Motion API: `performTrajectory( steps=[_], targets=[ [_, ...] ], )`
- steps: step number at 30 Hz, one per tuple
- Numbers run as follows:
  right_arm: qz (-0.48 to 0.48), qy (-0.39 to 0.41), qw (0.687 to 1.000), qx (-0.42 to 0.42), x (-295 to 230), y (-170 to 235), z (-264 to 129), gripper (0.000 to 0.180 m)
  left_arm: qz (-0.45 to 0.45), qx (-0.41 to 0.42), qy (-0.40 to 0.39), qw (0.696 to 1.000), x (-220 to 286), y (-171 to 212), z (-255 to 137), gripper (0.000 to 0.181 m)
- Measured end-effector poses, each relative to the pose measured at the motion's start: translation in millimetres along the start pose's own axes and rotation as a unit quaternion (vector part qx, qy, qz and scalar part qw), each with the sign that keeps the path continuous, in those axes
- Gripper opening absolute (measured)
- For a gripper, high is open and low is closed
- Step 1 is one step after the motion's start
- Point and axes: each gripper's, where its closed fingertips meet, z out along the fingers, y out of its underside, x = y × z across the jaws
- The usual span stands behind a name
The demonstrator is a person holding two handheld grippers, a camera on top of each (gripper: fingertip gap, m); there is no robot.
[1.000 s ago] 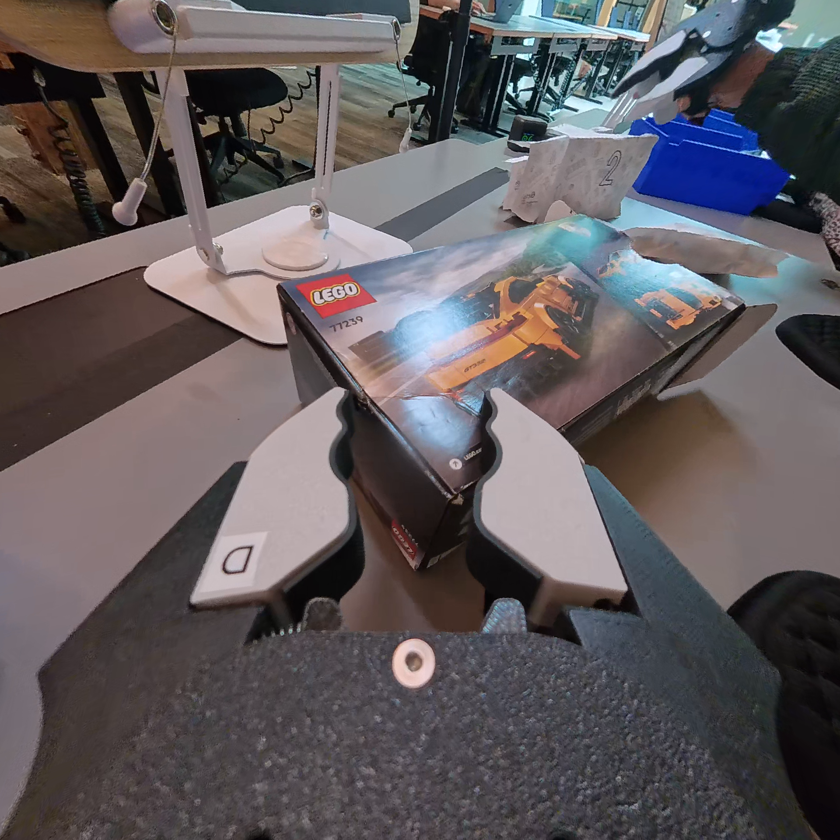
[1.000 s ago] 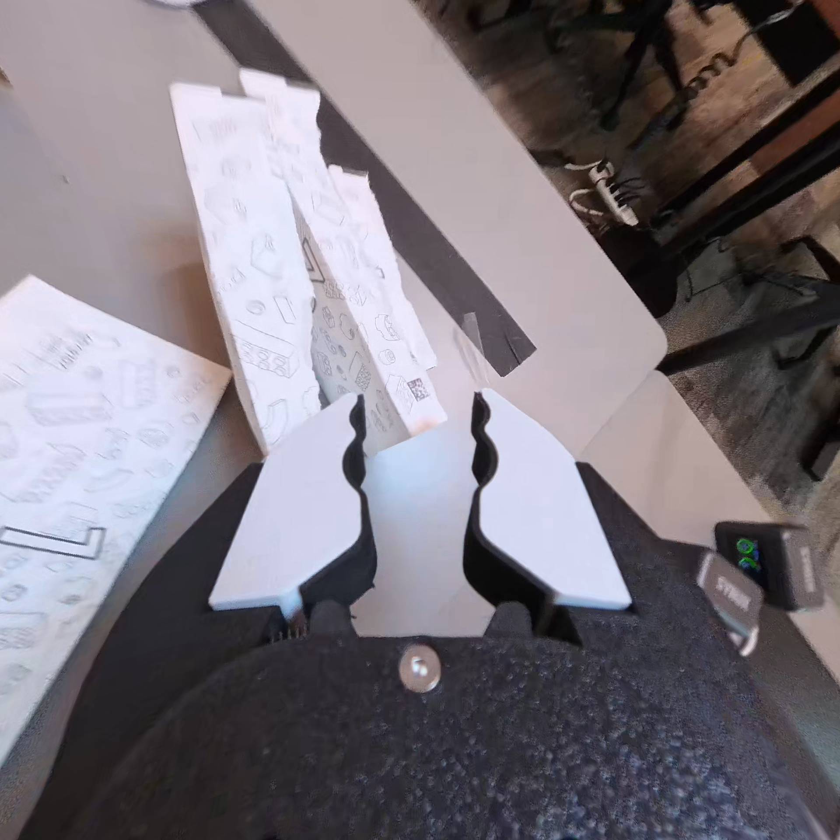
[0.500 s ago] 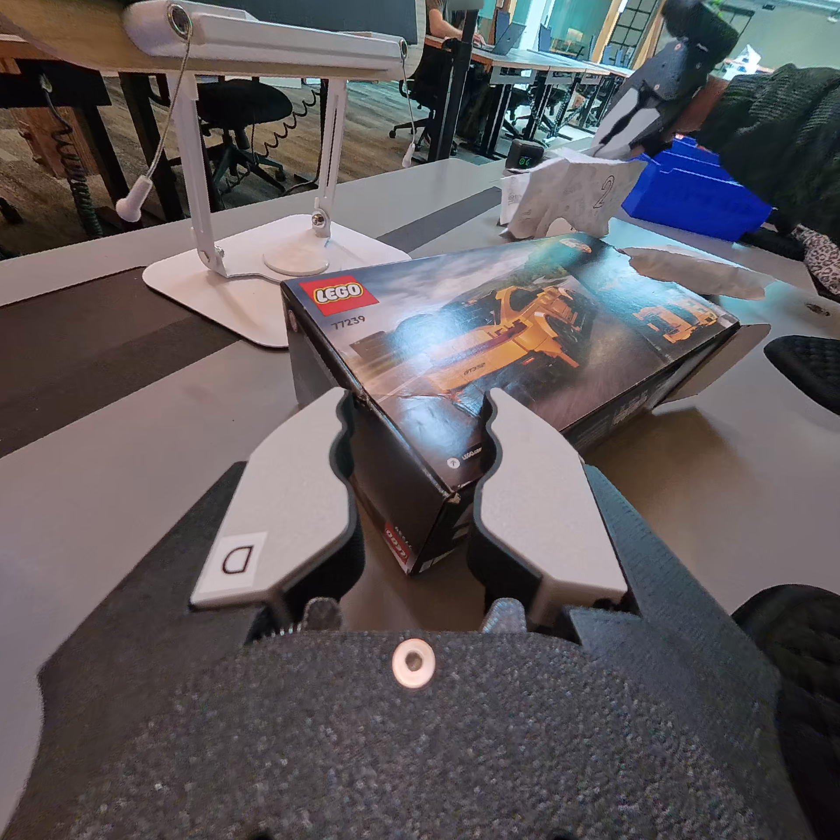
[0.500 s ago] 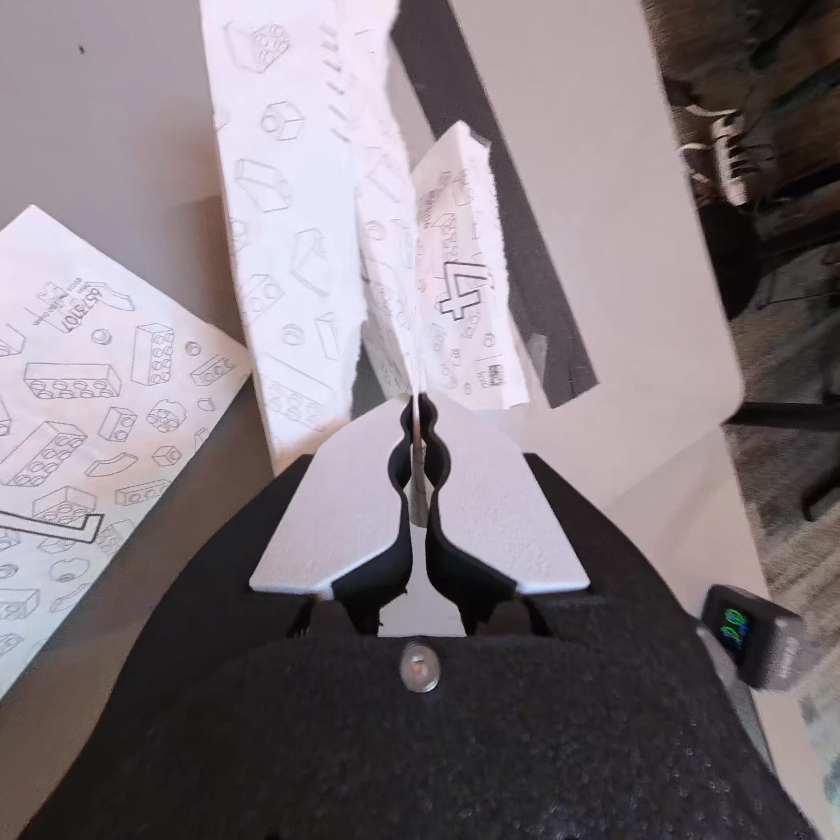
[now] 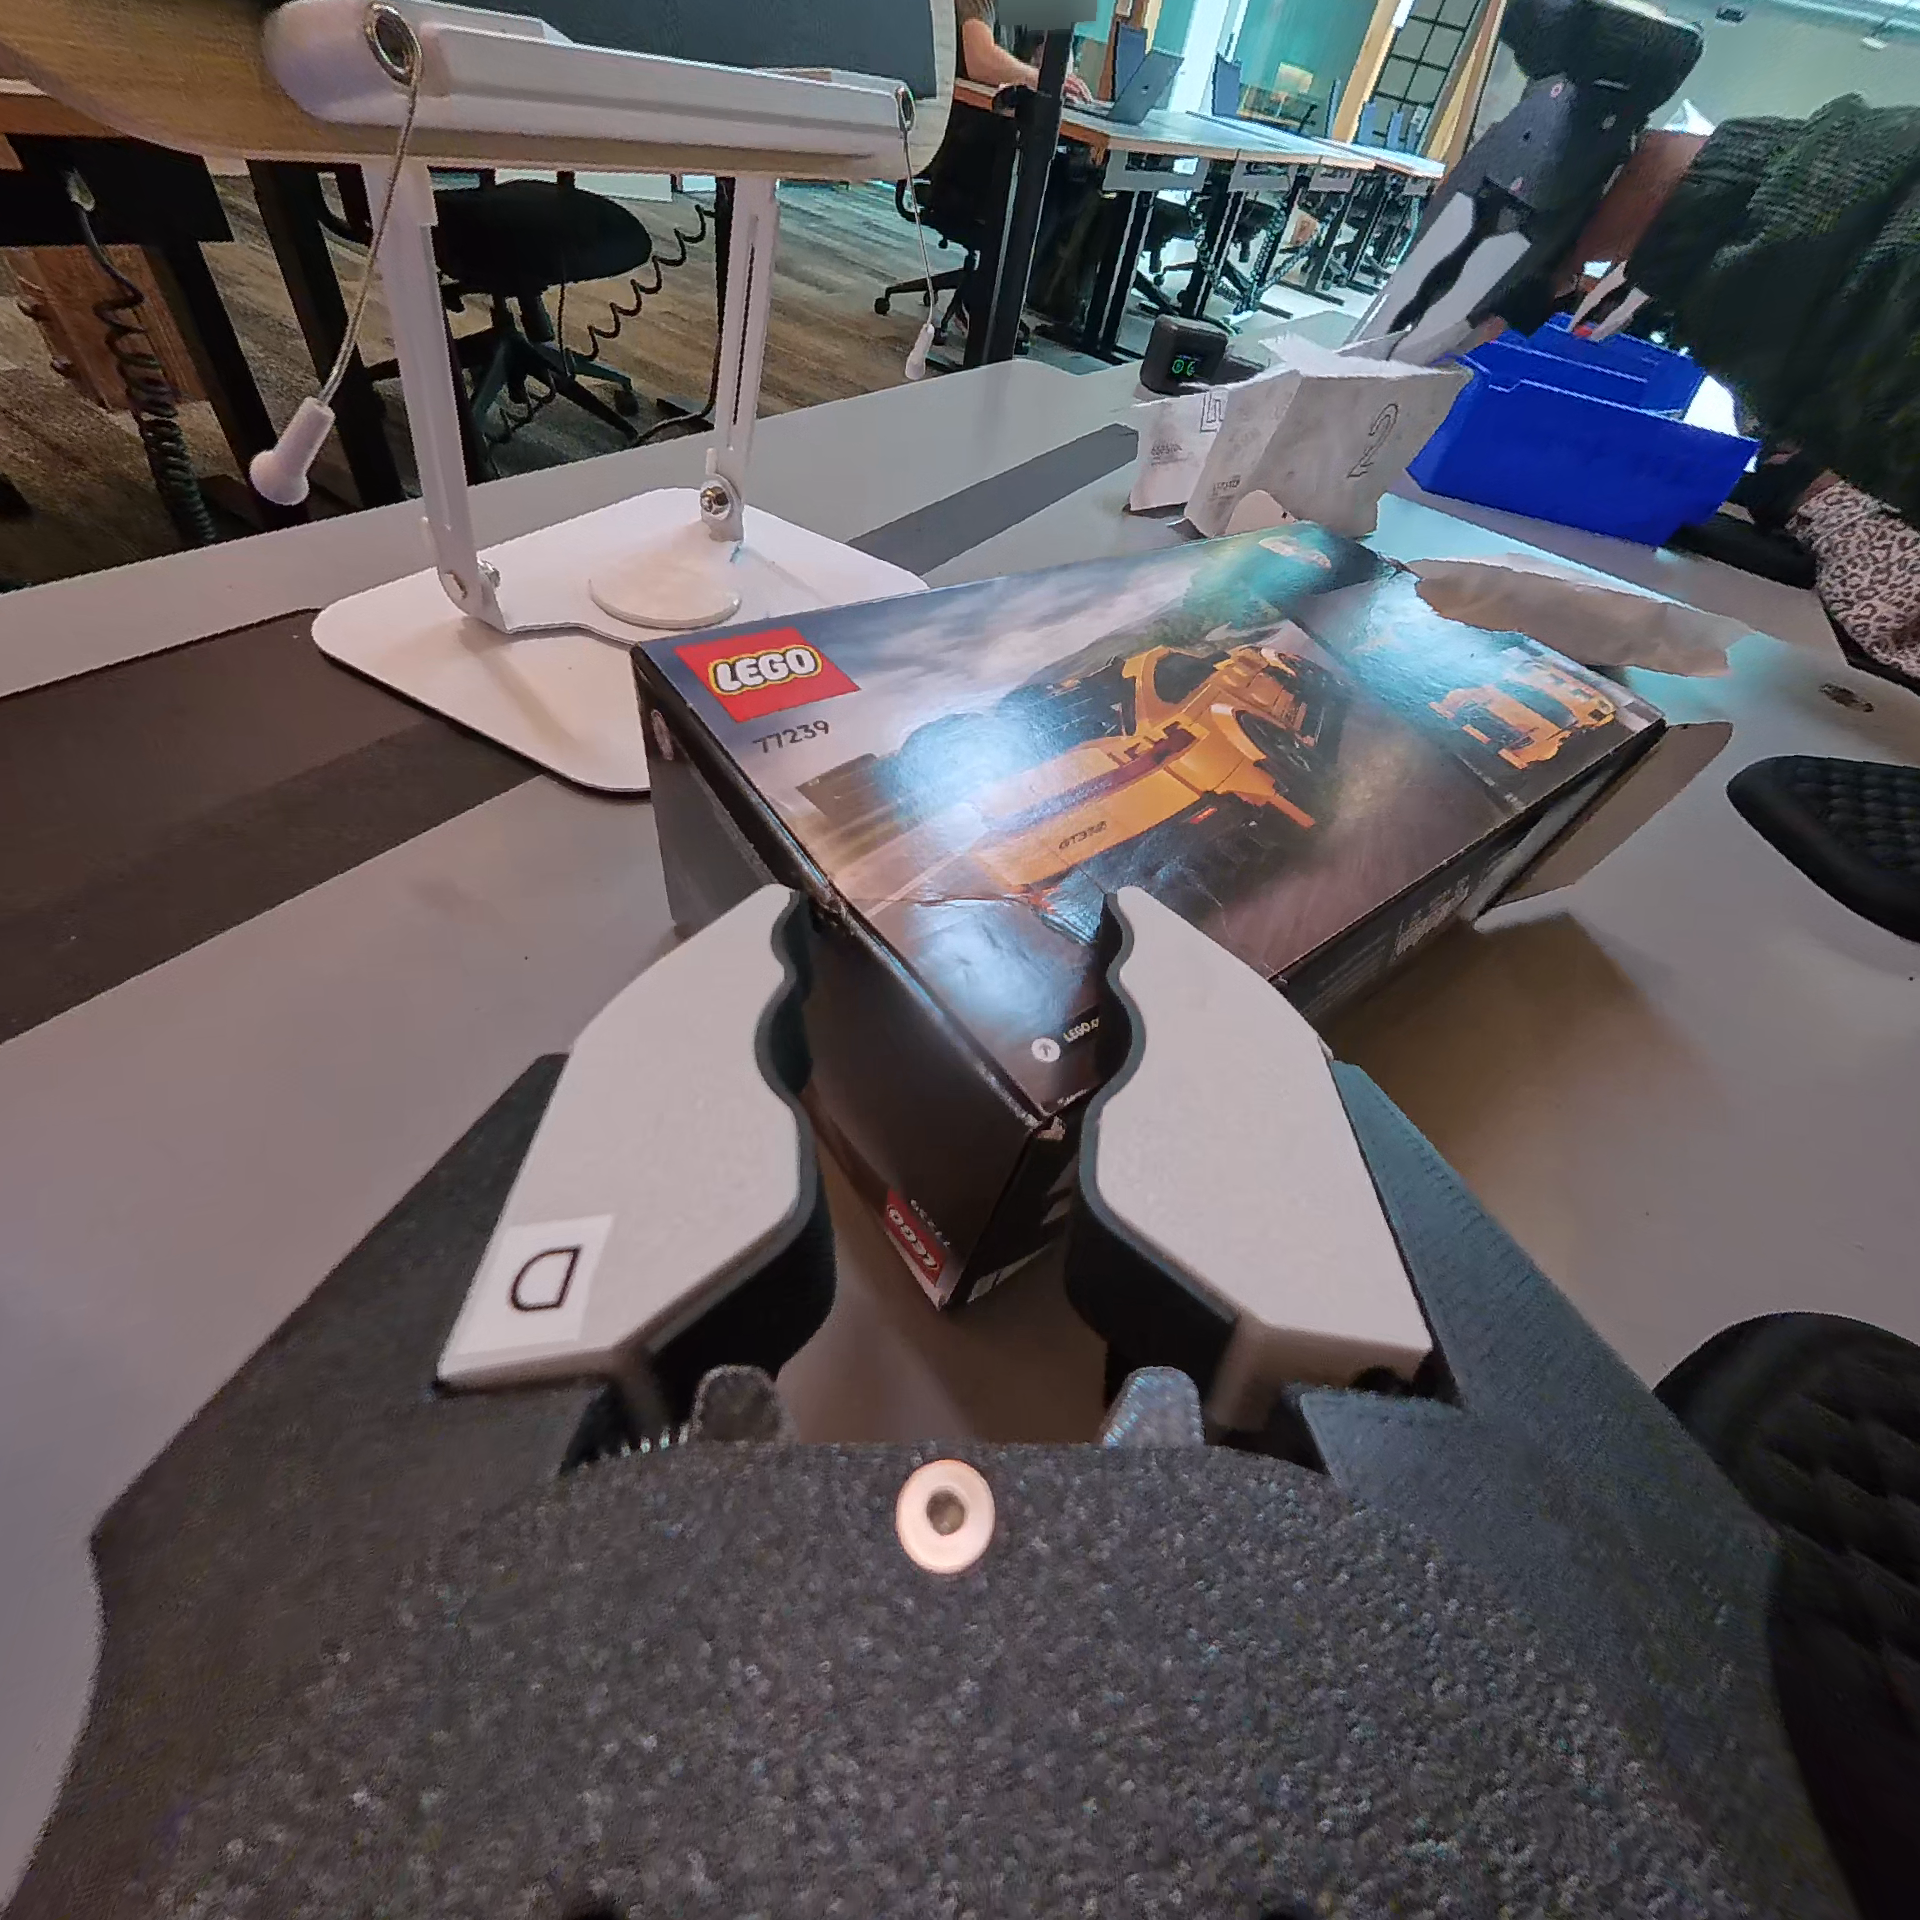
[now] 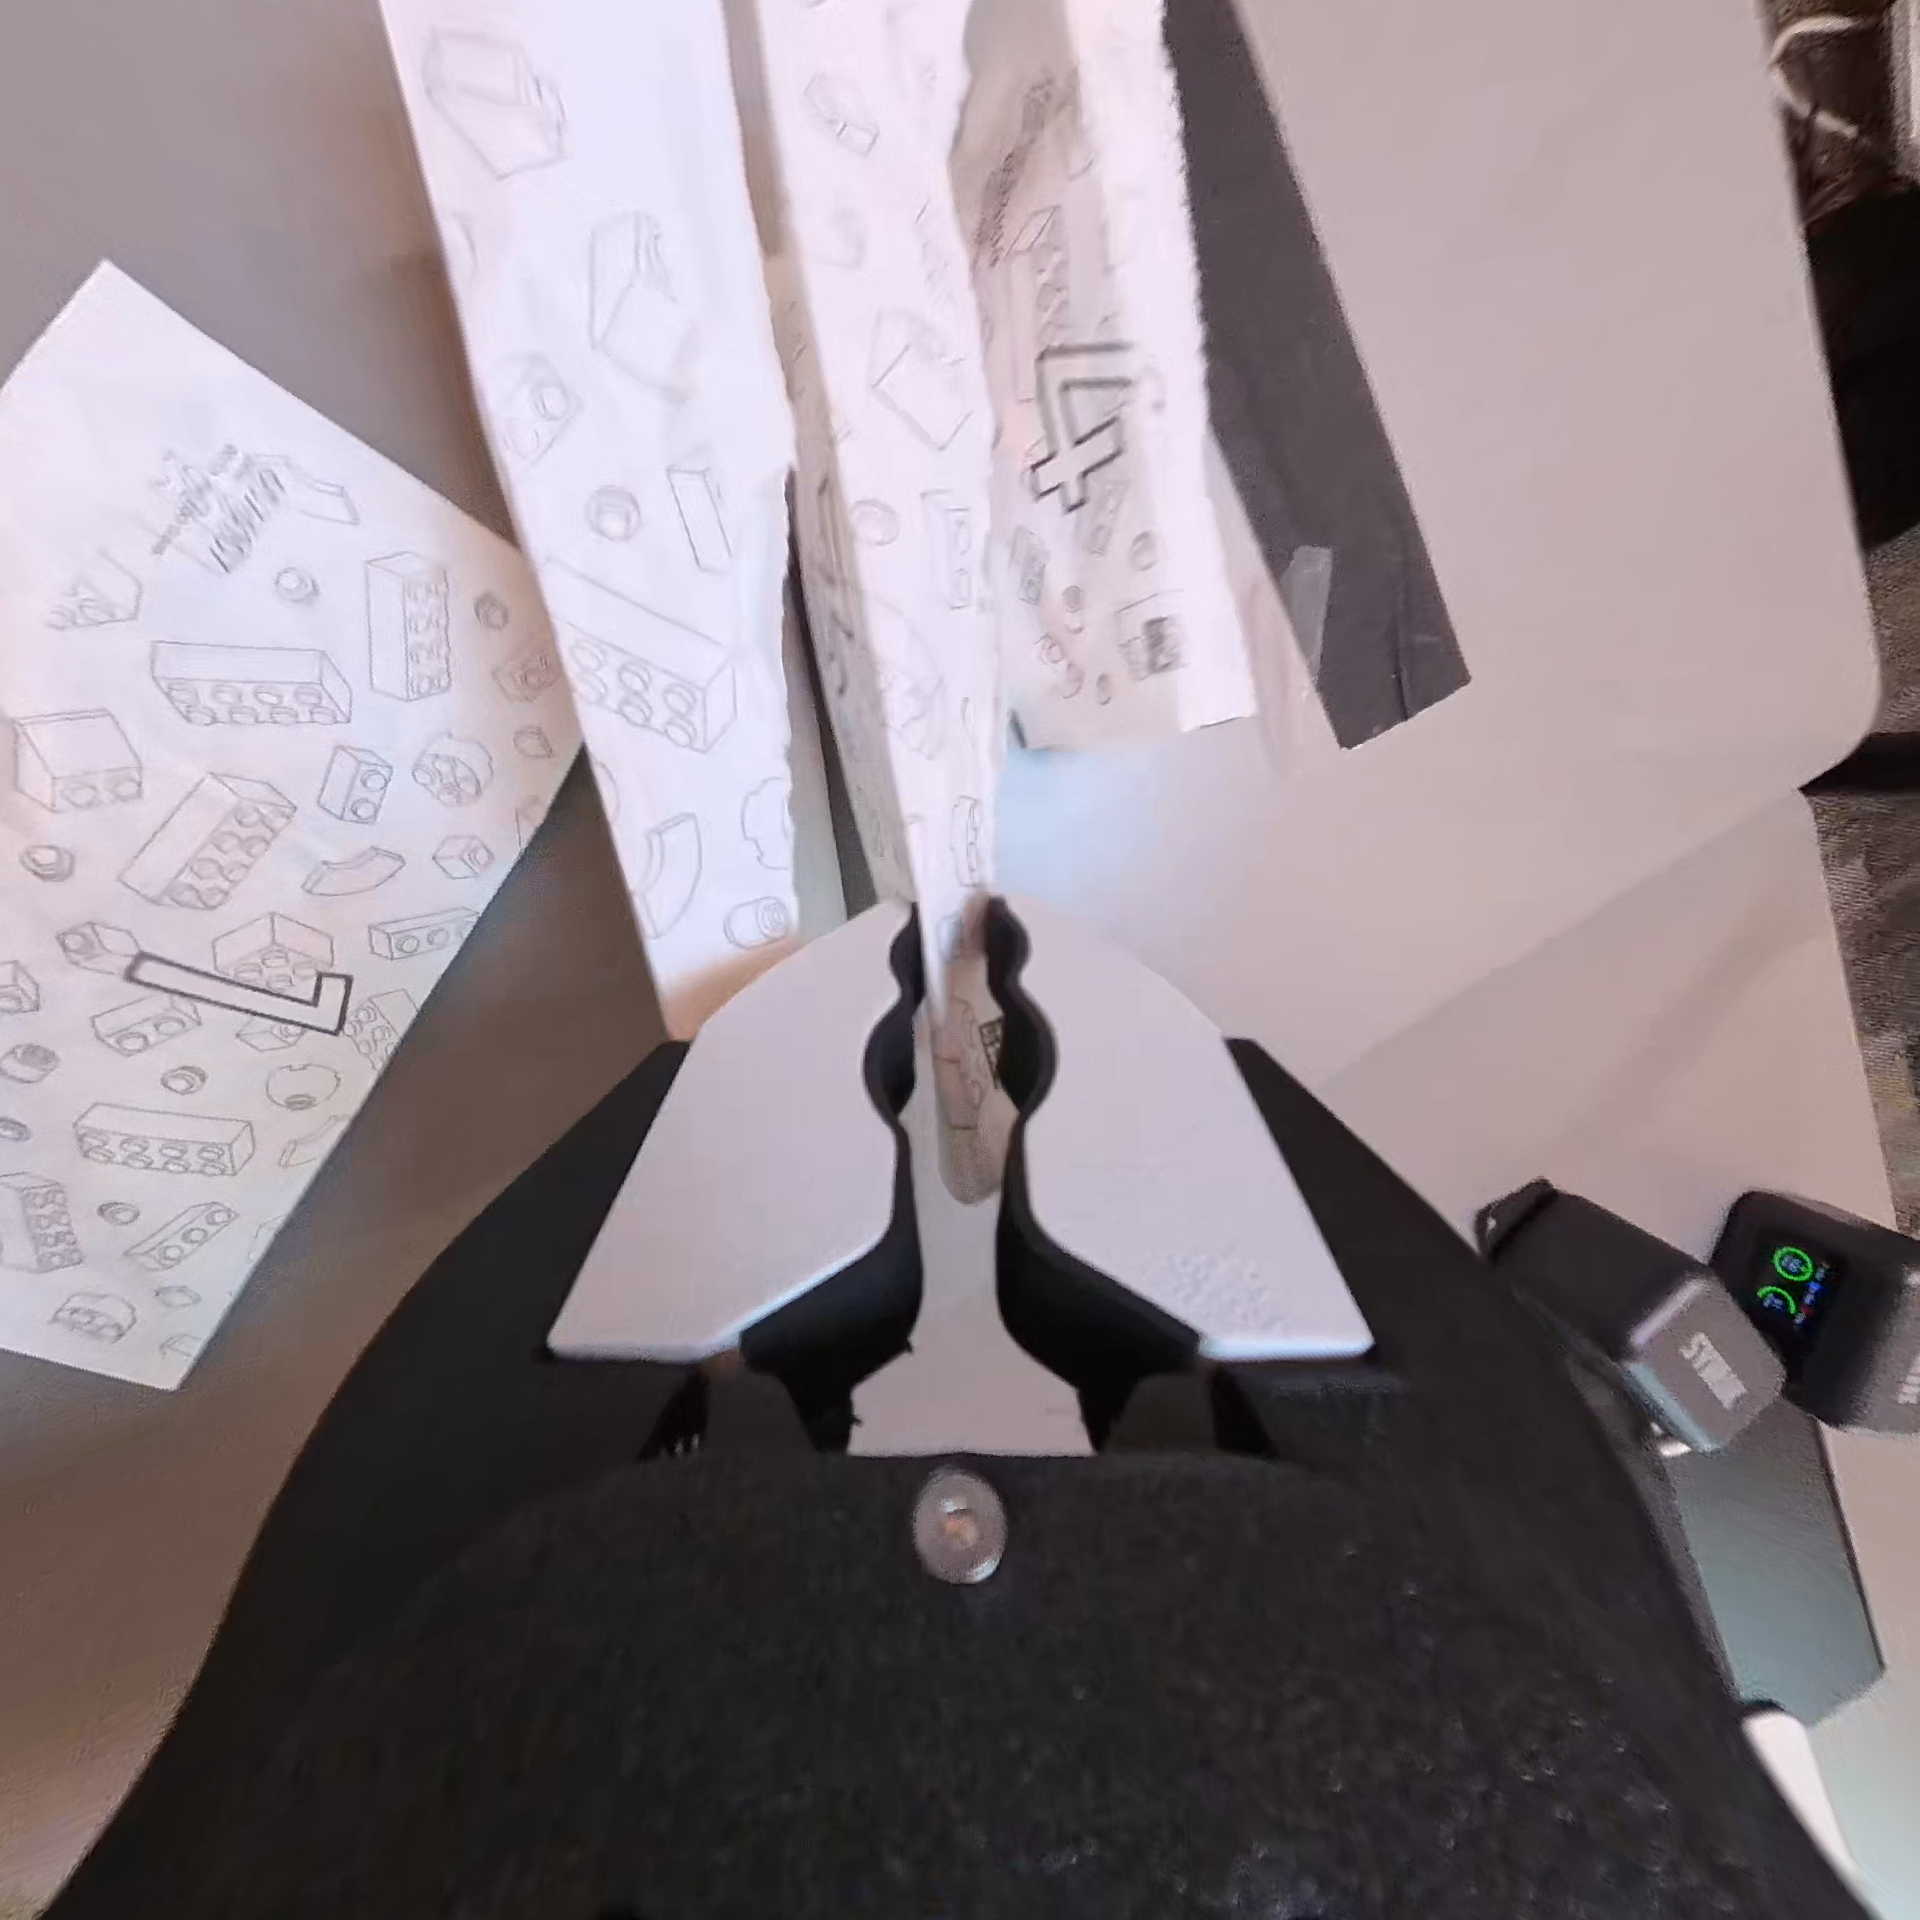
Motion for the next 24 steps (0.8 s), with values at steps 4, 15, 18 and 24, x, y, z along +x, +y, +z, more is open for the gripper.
performTrajectory(
  steps=[4, 15, 18, 24],
  targets=[
    [0.046, -0.035, 0.994, 0.087, 13, -37, -26, 0.027, -0.004, 0.004, 0.002, 1.000, 0, 0, 0, 0.051],
    [-0.013, -0.008, 0.997, -0.072, 51, -52, 43, 0.039, -0.011, 0.013, 0.005, 1.000, -1, -1, 0, 0.051],
    [-0.033, -0.028, 0.993, -0.108, 41, -46, 65, 0.039, -0.011, 0.014, 0.006, 1.000, -1, 0, 0, 0.051],
    [-0.051, -0.035, 0.989, -0.131, 32, -38, 83, 0.011, -0.013, 0.017, 0.009, 1.000, -1, 0, 0, 0.051]
  ],
)
